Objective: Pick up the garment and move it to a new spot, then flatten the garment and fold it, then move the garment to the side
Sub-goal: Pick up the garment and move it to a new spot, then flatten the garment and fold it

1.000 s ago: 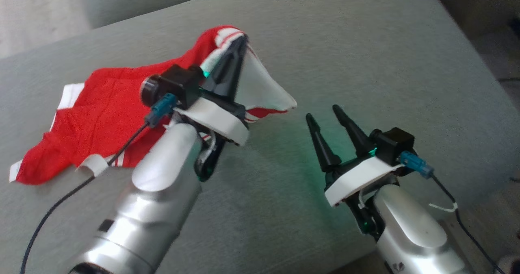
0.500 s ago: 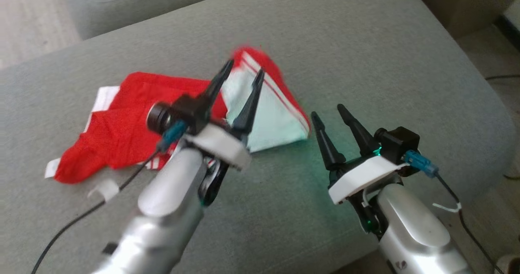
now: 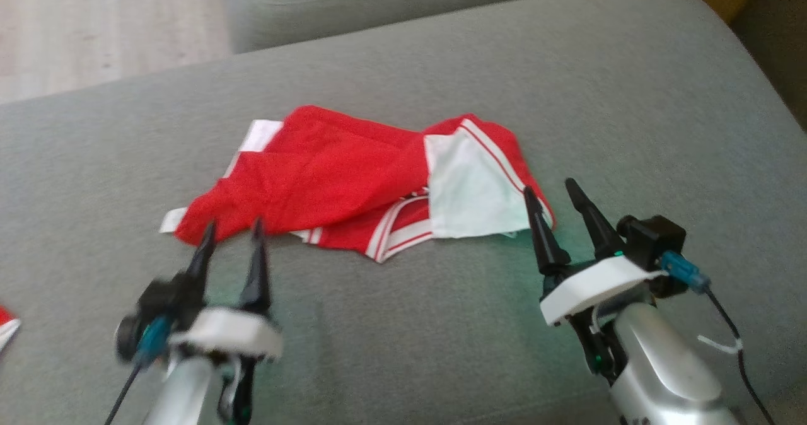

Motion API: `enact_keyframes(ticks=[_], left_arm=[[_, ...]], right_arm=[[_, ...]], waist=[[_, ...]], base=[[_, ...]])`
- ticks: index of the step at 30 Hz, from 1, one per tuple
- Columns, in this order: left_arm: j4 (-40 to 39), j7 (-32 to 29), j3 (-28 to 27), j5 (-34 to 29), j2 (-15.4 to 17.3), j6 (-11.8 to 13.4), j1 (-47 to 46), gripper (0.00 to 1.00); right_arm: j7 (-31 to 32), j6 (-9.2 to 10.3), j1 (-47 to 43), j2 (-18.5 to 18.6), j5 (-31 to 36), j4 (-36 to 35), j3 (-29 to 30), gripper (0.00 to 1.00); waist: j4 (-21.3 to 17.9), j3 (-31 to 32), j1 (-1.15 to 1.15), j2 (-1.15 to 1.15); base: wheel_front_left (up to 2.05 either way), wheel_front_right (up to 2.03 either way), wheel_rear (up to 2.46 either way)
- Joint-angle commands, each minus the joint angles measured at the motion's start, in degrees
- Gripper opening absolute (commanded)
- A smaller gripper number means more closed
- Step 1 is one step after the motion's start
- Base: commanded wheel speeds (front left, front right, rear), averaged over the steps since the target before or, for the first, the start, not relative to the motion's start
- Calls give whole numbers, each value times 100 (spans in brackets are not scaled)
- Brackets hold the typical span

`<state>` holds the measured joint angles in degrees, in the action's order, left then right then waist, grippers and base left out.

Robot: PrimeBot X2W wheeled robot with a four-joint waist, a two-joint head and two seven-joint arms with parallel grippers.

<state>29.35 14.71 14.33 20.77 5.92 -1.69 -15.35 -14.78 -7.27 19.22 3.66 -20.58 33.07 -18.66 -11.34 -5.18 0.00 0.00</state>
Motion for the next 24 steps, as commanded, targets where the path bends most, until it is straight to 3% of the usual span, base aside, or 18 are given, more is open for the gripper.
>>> enact_keyframes(ticks=[1,7,12,19,24], left_arm=[[-229,29,-311,-77,45,32,-38,100],[-548,29,-1243,-402,-114,-19,875,100],[-715,29,-1707,-677,-236,-130,1411,100],[-680,29,-1879,-734,-299,-284,1630,100],[-672,29,-1663,-619,-302,-322,1604,100]], right_arm=[[-22,-22,22,-78,54,-175,-59,100],[-22,-22,-235,-78,216,-130,229,100],[-22,-22,-447,-78,334,-75,458,100],[-22,-22,-547,-79,392,18,494,100],[-22,-22,-410,-79,424,215,136,100]], waist=[[214,145,0,0],[508,328,0,0],[709,418,0,0],[834,433,0,0],[943,337,0,0]], base=[[0,0,0],[0,0,0],[0,0,0],[0,0,0],[0,0,0]])
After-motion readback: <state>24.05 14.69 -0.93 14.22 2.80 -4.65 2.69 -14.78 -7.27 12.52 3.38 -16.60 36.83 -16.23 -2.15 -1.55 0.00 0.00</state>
